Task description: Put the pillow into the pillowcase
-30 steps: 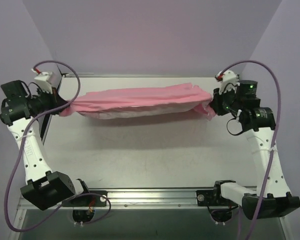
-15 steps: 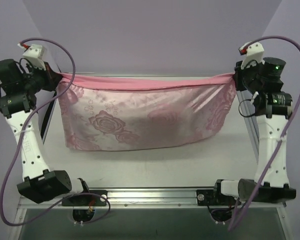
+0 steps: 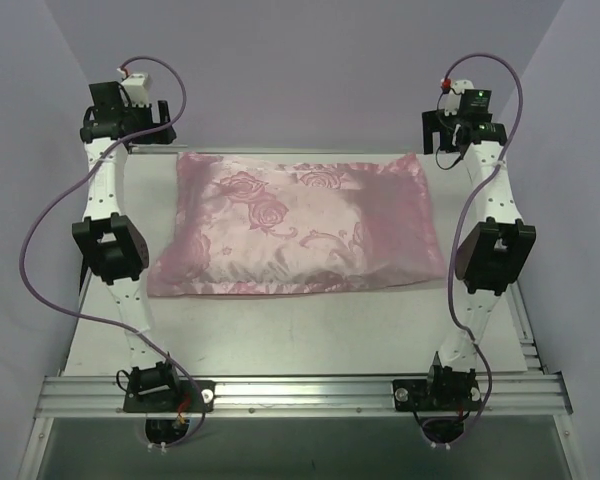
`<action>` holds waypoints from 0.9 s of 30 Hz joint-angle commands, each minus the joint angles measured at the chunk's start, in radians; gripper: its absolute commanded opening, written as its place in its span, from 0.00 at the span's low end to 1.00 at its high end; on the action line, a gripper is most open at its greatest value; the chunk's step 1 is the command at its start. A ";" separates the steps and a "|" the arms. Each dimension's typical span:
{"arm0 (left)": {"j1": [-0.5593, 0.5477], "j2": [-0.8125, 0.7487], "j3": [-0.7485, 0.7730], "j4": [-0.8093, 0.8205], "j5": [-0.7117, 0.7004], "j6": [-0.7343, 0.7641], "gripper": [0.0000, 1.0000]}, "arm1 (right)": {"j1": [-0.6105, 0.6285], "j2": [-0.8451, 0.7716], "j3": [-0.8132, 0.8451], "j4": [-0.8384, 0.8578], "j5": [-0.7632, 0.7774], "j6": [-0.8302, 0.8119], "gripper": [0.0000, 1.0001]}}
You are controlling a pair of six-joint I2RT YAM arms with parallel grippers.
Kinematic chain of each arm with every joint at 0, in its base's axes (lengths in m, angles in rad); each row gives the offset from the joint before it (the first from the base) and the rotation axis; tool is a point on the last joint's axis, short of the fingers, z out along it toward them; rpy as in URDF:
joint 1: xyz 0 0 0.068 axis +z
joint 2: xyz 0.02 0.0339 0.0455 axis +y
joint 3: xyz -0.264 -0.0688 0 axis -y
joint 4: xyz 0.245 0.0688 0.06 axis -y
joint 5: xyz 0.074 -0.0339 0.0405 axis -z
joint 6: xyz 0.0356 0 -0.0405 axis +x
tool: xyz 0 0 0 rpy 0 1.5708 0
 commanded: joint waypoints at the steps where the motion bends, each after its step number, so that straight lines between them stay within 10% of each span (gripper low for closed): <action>1: 0.019 -0.095 0.146 -0.212 -0.038 0.044 0.97 | -0.011 -0.175 -0.021 -0.025 0.028 -0.021 0.94; 13: 0.000 -0.703 -0.903 -0.179 0.166 0.213 0.97 | -0.014 -0.495 -0.577 -0.398 -0.347 -0.041 0.96; 27: -0.033 -0.832 -1.179 -0.190 0.052 0.215 0.97 | -0.037 -0.604 -0.948 -0.455 -0.445 0.063 0.99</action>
